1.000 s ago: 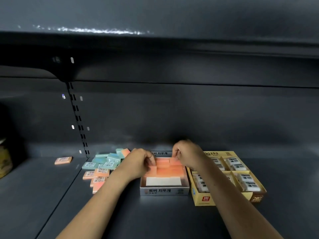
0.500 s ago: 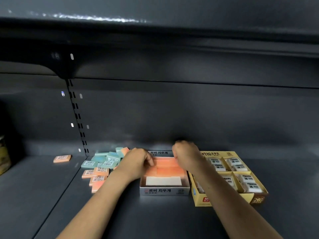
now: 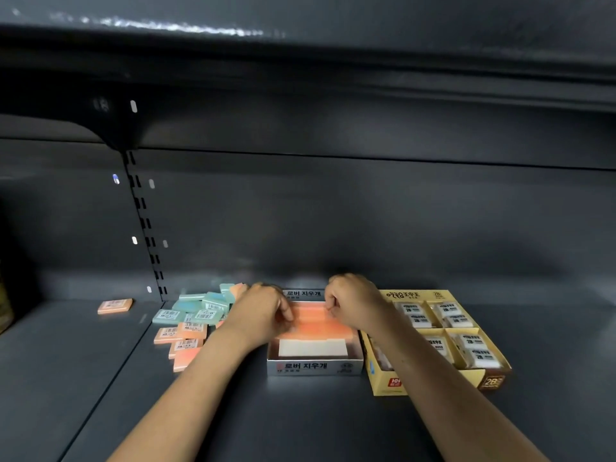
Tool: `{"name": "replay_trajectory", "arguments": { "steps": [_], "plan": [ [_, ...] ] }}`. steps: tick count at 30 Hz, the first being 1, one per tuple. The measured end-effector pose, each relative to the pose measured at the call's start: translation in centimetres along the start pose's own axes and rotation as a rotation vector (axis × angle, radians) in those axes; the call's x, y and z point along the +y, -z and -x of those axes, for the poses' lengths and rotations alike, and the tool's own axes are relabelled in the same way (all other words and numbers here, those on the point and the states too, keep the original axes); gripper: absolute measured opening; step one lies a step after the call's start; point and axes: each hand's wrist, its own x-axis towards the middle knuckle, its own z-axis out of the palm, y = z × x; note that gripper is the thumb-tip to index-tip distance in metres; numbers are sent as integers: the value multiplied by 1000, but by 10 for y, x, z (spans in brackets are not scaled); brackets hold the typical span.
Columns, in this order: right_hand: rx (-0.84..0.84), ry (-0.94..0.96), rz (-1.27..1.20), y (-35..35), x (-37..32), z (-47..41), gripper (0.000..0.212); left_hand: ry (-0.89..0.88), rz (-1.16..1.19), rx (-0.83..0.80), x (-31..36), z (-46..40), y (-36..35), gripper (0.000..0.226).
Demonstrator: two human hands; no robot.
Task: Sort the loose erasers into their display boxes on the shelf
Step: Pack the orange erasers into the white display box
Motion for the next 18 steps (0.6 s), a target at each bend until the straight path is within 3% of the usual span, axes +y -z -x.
{"name": "replay_trajectory", "arguments": {
  "steps": [7,12,18],
  "plan": [
    [-3,20,6,5,0,3,12,17,-37,24,-7,2,6,11],
    [28,13,9,11,-5,1,17,19,258,71,-42,16,33,31],
    [66,114,-31,16,-38,-6,17,143,285,144,-96,53,70,31]
  ]
}}
